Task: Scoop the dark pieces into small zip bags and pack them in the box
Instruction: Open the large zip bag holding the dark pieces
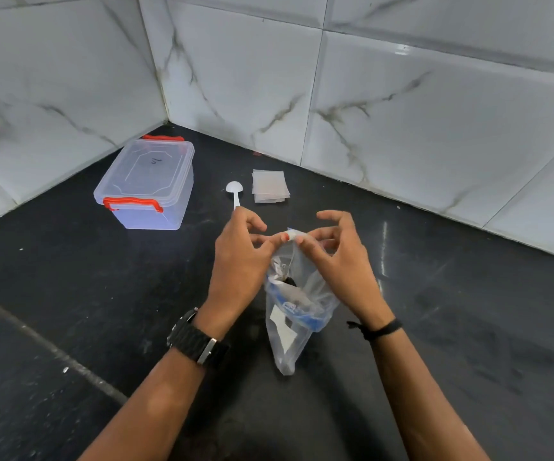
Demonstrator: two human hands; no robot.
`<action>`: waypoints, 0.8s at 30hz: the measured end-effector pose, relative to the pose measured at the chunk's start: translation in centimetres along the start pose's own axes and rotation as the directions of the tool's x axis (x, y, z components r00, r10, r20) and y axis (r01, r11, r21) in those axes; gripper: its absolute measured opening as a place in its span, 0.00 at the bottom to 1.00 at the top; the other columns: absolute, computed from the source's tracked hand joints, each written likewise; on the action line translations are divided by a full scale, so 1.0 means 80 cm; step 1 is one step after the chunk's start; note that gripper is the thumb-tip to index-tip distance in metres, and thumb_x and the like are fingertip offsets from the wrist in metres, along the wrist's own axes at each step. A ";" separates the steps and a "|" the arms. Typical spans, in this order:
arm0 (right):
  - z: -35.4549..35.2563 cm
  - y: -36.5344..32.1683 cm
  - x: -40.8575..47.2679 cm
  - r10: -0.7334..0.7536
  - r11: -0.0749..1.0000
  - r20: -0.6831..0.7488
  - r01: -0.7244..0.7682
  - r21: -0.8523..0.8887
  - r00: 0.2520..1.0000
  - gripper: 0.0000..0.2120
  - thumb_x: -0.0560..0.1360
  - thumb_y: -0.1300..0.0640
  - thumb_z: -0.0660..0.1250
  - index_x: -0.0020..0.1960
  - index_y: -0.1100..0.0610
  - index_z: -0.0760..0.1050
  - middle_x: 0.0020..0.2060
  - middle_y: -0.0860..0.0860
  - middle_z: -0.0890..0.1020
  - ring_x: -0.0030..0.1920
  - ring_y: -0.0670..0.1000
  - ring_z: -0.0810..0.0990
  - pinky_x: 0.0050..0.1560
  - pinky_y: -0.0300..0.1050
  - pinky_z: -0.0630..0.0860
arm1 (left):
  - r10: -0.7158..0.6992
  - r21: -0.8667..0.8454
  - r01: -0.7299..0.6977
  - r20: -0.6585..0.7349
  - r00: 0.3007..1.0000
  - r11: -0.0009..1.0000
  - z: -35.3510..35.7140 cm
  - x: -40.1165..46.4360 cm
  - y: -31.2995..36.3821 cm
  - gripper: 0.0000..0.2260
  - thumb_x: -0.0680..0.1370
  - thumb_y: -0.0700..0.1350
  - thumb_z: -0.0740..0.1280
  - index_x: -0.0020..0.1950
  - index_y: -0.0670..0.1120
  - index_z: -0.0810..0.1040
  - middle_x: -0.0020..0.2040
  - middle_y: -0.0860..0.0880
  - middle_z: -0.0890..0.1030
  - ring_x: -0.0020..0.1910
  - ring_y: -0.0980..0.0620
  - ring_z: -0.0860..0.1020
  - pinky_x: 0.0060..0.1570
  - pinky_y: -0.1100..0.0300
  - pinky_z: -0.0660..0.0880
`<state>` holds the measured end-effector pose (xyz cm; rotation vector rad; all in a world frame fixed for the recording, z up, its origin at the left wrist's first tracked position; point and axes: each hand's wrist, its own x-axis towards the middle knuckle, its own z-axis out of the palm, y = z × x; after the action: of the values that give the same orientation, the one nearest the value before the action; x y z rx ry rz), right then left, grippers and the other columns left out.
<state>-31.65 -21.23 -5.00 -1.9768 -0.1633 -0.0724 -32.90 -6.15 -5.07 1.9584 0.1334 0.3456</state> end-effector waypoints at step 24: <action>-0.010 -0.013 -0.001 0.087 0.980 0.033 -0.079 -0.183 0.996 0.23 0.72 0.74 0.54 0.50 0.55 0.82 0.48 0.51 0.82 0.44 0.50 0.81 0.43 0.38 0.79 | -0.209 0.139 0.167 0.388 0.898 0.976 -0.010 -0.004 0.018 0.18 0.77 0.31 0.62 0.61 0.49 0.77 0.57 0.47 0.79 0.54 0.50 0.80 0.53 0.59 0.78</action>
<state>-31.85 -21.59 -3.72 -2.1656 -0.1031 0.0079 -33.53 -6.10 -3.50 2.0567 0.0741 -0.1983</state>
